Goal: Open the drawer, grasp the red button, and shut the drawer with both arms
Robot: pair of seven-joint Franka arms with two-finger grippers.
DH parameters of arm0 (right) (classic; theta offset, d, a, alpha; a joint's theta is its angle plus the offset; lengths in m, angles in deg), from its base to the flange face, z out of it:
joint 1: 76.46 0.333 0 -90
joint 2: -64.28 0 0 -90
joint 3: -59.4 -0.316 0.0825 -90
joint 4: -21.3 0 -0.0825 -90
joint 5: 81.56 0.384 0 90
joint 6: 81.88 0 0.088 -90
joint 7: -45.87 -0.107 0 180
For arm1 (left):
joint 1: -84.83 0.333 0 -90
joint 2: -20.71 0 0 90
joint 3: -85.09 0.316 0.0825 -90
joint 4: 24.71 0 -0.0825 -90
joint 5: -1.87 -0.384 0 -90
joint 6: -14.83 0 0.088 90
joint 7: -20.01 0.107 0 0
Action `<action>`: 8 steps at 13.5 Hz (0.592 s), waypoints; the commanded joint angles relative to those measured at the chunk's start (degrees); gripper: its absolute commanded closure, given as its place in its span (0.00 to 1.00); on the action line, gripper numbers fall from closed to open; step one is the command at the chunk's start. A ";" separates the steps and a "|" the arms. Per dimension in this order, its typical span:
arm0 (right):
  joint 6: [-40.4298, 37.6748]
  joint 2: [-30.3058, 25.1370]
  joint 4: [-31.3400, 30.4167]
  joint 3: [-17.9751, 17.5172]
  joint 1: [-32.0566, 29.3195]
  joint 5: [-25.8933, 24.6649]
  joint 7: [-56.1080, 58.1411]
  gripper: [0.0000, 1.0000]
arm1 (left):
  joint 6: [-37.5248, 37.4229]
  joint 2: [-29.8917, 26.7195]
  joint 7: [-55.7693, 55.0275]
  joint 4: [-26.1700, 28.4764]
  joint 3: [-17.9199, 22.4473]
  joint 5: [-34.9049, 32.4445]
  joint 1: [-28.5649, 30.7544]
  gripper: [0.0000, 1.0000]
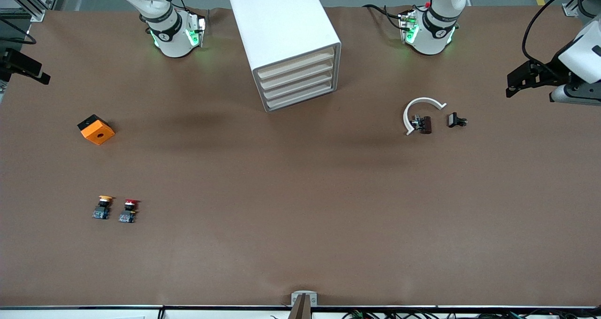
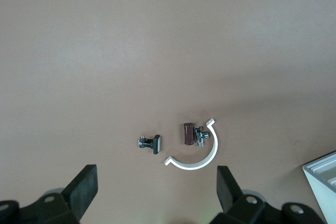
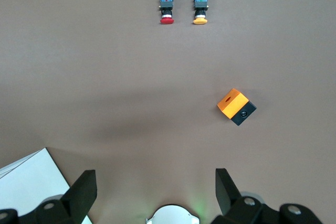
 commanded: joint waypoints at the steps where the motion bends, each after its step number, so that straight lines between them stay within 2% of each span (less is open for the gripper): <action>1: 1.62 -2.06 -2.10 -0.22 -0.24 -2.12 1.82 0.00 | -0.08 0.04 -2.44 -2.12 0.54 -0.16 -0.57 0.00; 6: 2.33 -2.50 -2.27 -0.30 -0.15 -2.56 1.82 0.00 | 2.28 0.30 -6.51 -2.04 0.11 -0.25 -0.48 0.00; 8: 2.77 -2.59 -2.27 -0.30 0.02 -2.56 1.82 0.00 | 4.12 -1.35 -6.51 0.76 0.11 -0.25 -0.48 0.00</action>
